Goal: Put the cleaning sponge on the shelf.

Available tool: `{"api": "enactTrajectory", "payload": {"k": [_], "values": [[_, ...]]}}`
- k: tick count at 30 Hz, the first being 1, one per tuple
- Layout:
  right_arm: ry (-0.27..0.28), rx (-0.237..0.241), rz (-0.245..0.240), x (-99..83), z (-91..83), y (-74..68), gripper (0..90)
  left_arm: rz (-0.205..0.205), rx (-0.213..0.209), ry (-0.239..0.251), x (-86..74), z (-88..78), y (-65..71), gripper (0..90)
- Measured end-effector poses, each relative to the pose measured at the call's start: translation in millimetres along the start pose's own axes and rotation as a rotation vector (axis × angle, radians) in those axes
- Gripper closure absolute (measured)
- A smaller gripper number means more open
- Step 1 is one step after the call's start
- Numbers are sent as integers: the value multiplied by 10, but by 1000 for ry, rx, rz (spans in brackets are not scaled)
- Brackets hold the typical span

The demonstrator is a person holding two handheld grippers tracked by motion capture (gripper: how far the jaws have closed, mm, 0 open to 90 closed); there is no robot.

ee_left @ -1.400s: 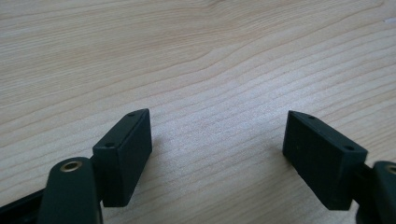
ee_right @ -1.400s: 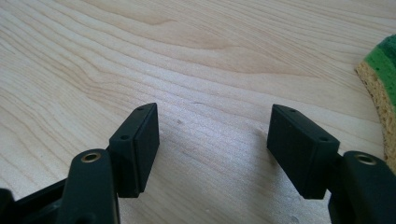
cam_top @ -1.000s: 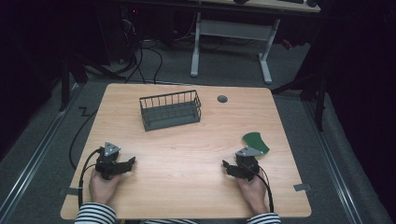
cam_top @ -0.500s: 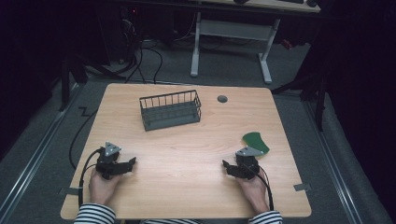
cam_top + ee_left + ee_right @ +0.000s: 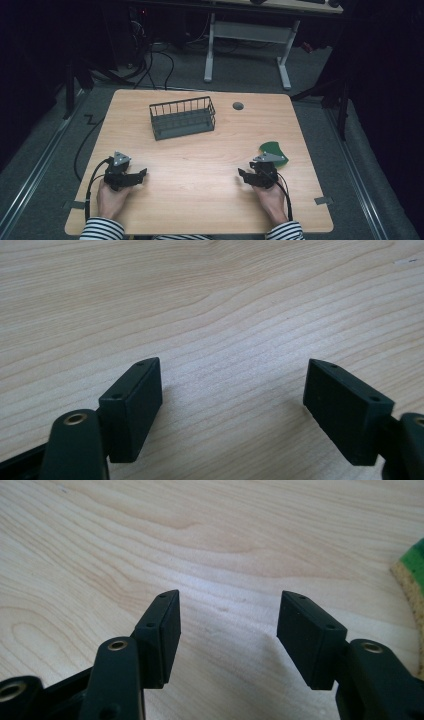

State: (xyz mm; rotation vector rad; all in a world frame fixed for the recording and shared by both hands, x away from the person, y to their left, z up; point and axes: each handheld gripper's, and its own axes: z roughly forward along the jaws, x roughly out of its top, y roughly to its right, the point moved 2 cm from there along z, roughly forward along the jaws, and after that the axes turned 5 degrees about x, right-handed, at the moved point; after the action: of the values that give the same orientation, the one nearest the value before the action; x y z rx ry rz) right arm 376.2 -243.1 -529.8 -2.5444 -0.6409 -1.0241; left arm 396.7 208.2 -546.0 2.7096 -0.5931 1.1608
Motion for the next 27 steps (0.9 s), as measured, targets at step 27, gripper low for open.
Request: {"api": "enactTrajectory", "payload": {"k": [27], "values": [[99, 90, 21, 940, 13, 123, 597, -34, -59, 102, 853, -154, -36, 321]]}}
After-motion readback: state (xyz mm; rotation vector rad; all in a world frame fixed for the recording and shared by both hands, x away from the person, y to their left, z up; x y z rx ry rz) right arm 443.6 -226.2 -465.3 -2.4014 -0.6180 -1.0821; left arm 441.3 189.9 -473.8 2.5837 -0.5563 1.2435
